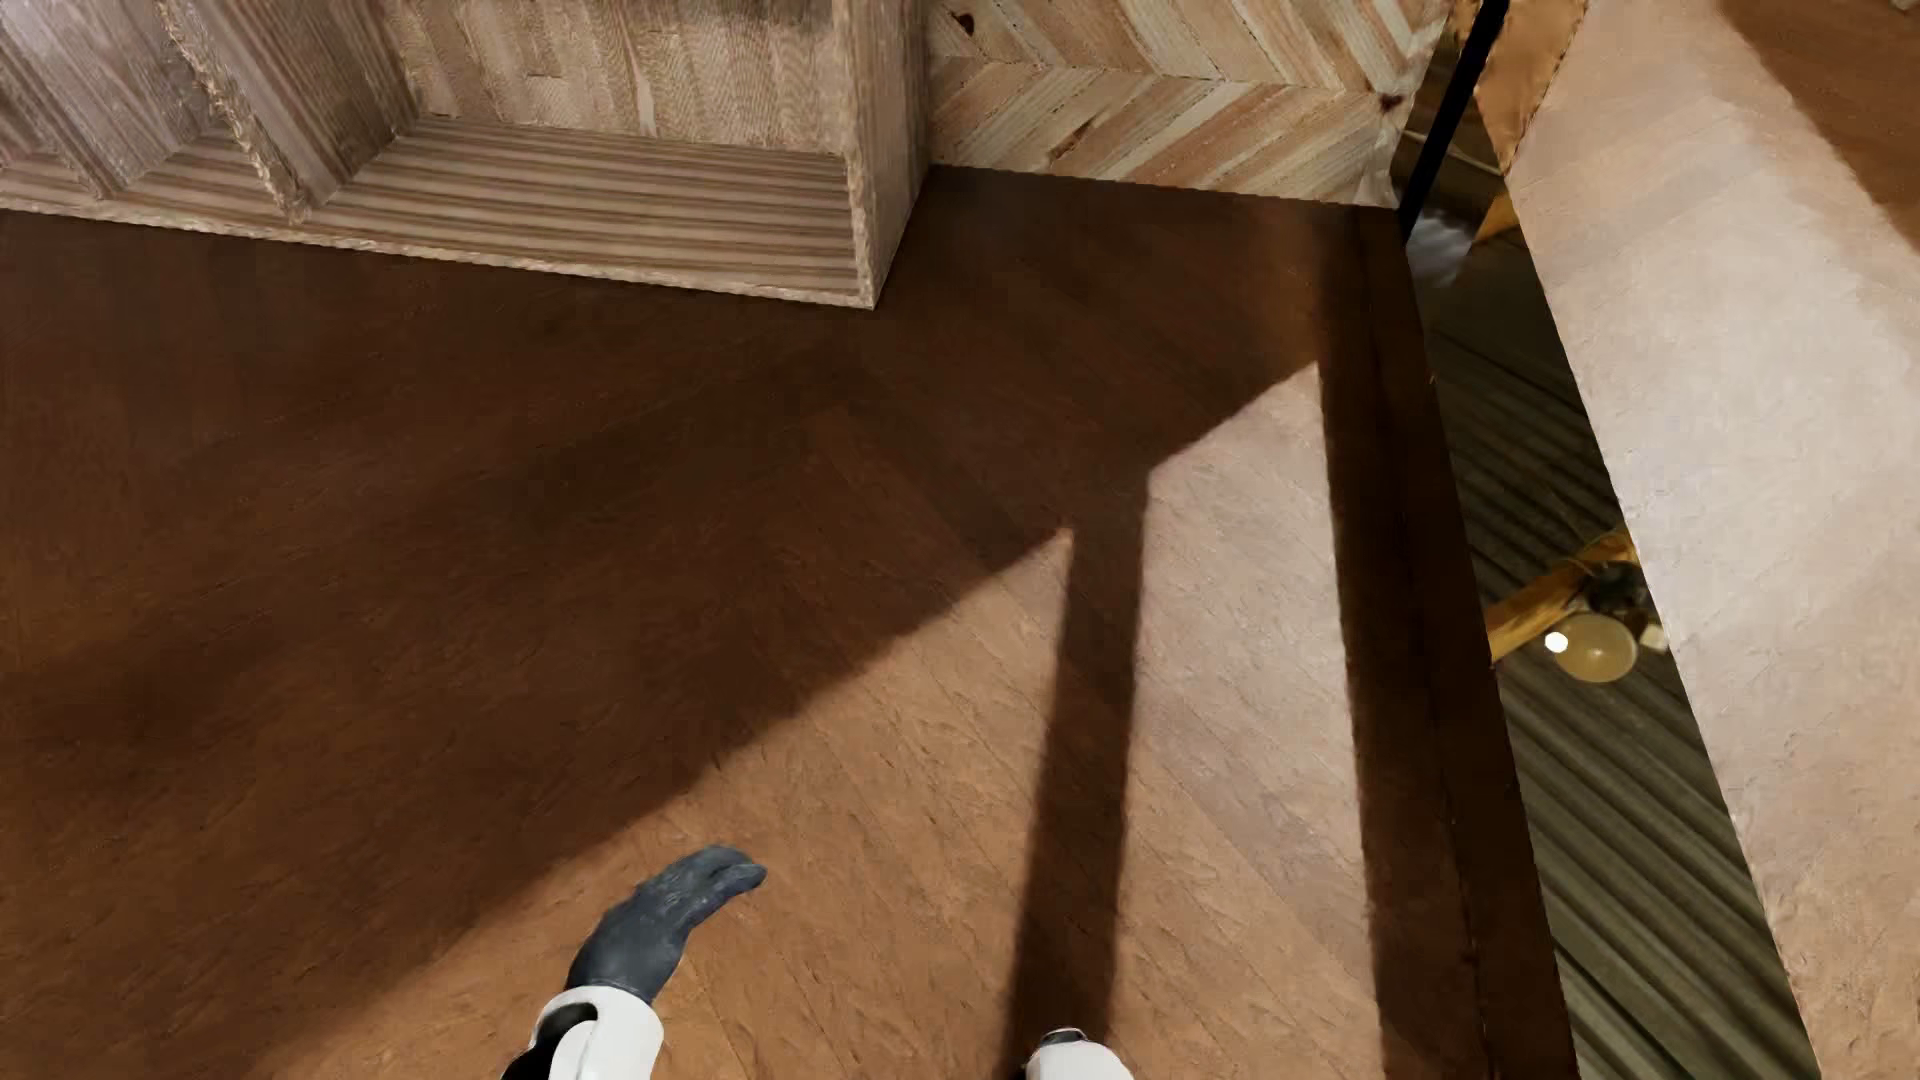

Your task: Approach the bed

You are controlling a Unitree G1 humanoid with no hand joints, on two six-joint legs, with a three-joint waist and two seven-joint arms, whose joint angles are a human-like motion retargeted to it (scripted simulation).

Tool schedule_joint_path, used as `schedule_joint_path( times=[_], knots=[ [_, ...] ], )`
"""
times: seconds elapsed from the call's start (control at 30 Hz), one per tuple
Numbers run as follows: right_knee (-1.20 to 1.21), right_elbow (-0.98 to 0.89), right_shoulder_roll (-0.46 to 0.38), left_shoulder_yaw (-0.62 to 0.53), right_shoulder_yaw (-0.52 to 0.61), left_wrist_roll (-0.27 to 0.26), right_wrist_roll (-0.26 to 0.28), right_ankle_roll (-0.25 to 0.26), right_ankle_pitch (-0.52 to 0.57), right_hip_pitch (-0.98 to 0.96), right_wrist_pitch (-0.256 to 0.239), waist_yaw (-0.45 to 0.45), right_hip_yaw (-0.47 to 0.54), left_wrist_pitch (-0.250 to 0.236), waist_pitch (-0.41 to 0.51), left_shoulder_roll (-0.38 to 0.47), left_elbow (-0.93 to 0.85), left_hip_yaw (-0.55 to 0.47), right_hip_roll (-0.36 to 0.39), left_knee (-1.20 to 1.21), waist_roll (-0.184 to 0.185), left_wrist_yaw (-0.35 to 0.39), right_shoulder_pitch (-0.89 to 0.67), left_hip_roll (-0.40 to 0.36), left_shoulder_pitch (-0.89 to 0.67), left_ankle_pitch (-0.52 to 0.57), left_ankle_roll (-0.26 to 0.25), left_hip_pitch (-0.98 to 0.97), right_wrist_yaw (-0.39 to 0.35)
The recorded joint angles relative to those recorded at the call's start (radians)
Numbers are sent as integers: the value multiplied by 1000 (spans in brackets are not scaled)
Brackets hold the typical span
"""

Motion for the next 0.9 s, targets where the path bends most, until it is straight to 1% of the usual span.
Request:
schedule_joint_path(
  times=[0.03, 0.07, 0.1, 0.13, 0.17, 0.2, 0.23, 0.27, 0.3, 0.33, 0.37, 0.4, 0.43, 0.47, 0.5, 0.53, 0.57, 0.6, 0.63, 0.67, 0.7, 0.73, 0.77, 0.8, 0.83, 0.87, 0.9],
  knots=[
    [9, 28, -18, 5, 34, 1, -48, -4, -18, 18, 10, -9, -40, 34, 1, 6, 20, 31, 1, 88, 16, 14, -51, 82, 4, -8, -4, -58, 28],
    [-11, 39, -37, -2, 35, 4, -82, -6, -19, 47, 41, -11, -61, 62, -1, 13, 56, 63, 5, 99, 30, 12, -103, 187, 5, -25, 27, -99, 26],
    [-45, 24, -49, -17, -8, 12, -82, -4, -6, 81, 89, -9, -69, 78, -4, 23, 106, 121, 12, 33, 43, -11, -149, 289, 3, -38, 112, -120, -18],
    [-83, -18, -51, -31, -92, 22, -38, 1, 14, 112, 125, -4, -67, 88, -8, 37, 160, 175, 18, -102, 52, -45, -182, 358, 1, -60, 185, -123, -91],
    [-119, -76, -44, -38, -188, 32, 41, 5, 33, 140, 122, 4, -57, 102, -11, 49, 208, 211, 26, -286, 57, -79, -212, 389, 6, -60, 216, -113, -165],
    [-149, -138, -37, -35, -256, 40, 126, 10, 45, 161, 87, 12, -38, 123, -13, 56, 244, 205, 34, -486, 58, -108, -247, 384, 14, 3, 210, -100, -212],
    [-167, -201, -49, -23, -271, 43, 187, 16, 42, 174, 38, 18, -9, 140, -13, 60, 271, 159, 45, -631, 55, -121, -285, 363, 23, 114, 189, -93, -232],
    [-166, -265, -75, -5, -243, 39, 206, 22, 25, 176, -3, 19, 21, 151, -12, 60, 282, 142, 56, -670, 51, -109, -328, 363, 40, 151, 185, -90, -245],
    [-152, -333, -107, 16, -202, 26, 194, 28, 7, 166, -27, 17, 46, 156, -10, 54, 286, 165, 67, -645, 47, -75, -368, 378, 59, 116, 200, -95, -265],
    [-141, -403, -125, 31, -179, 8, 176, 27, -6, 153, -34, 16, 64, 155, -8, 48, 294, 196, 73, -617, 40, -40, -394, 393, 74, 96, 217, -105, -295],
    [-133, -467, -117, 30, -184, -4, 180, 15, -23, 144, -30, 17, 59, 154, -9, 50, 308, 220, 69, -604, 32, -28, -397, 401, 82, 91, 224, -109, -334],
    [-122, -522, -86, 11, -203, 0, 215, 11, -52, 141, -24, 21, 30, 155, -11, 64, 323, 239, 53, -604, 23, -46, -379, 404, 83, 97, 225, -104, -371],
    [-97, -562, -52, -14, -212, 15, 268, 18, -89, 146, -24, 25, -10, 155, -15, 83, 329, 252, 33, -610, 15, -72, -350, 401, 79, 108, 223, -95, -392],
    [-55, -583, -33, -26, -193, 24, 303, 22, -118, 154, -36, 28, -41, 156, -18, 97, 323, 259, 20, -618, 9, -81, -319, 396, 74, 120, 220, -86, -385],
    [0, -584, -38, -19, -147, 16, 290, 20, -137, 163, -58, 30, -48, 159, -22, 100, 306, 260, 20, -622, 3, -66, -291, 391, 73, 131, 218, -78, -340],
    [54, -563, -53, 4, -100, -9, 228, 19, -147, 174, -86, 31, -34, 163, -25, 91, 281, 257, 30, -622, -2, -38, -266, 385, 75, 141, 216, -73, -265],
    [99, -520, -60, 30, -78, -43, 148, 23, -158, 191, -105, 31, -7, 163, -27, 77, 251, 250, 45, -615, -5, -8, -241, 377, 78, 148, 215, -73, -183],
    [128, -458, -43, 50, -97, -75, 91, 33, -172, 212, -94, 31, 34, 158, -29, 63, 219, 237, 65, -600, -8, 17, -214, 367, 80, 152, 216, -79, -121],
    [141, -380, -7, 61, -149, -99, 76, 45, -183, 237, -45, 31, 87, 151, -30, 53, 187, 218, 92, -578, -8, 35, -186, 358, 78, 155, 217, -92, -102],
    [136, -290, 32, 65, -212, -113, 93, 52, -189, 266, 20, 32, 145, 145, -29, 46, 153, 196, 120, -549, -6, 46, -166, 350, 76, 156, 219, -111, -122],
    [116, -189, 58, 67, -256, -121, 110, 54, -187, 295, 74, 34, 202, 135, -26, 40, 116, 170, 148, -516, -1, 53, -155, 343, 74, 159, 221, -136, -144],
    [83, -81, 65, 68, -256, -123, 99, 33, -186, 317, 103, 39, 239, 113, -20, 36, 76, 141, 167, -494, 6, 59, -151, 333, 74, 169, 227, -164, -127],
    [46, 24, 56, 62, -216, -120, 54, 2, -206, 323, 101, 48, 229, 87, -12, 30, 25, 113, 162, -500, 16, 63, -156, 316, 73, 194, 230, -190, -60],
    [6, 115, 42, 51, -159, -109, -4, -32, -232, 309, 72, 59, 168, 56, -5, 25, -29, 82, 137, -554, 27, 63, -167, 290, 70, 244, 224, -211, 33],
    [-36, 182, 33, 34, -111, -83, -54, -40, -240, 280, 40, 69, 97, 29, 1, 22, -78, 47, 108, -647, 39, 58, -182, 258, 64, 326, 185, -230, 119],
    [-75, 225, 28, 14, -77, -43, -93, -37, -228, 246, 23, 75, 34, 12, 4, 19, -118, 13, 83, -744, 50, 43, -198, 219, 60, 399, 83, -250, 179],
    [-103, 244, 25, -6, -51, 3, -127, -30, -206, 212, 19, 78, -32, 5, 5, 17, -149, 3, 55, -777, 62, 17, -215, 183, 61, 387, -3, -271, 203]
  ],
)
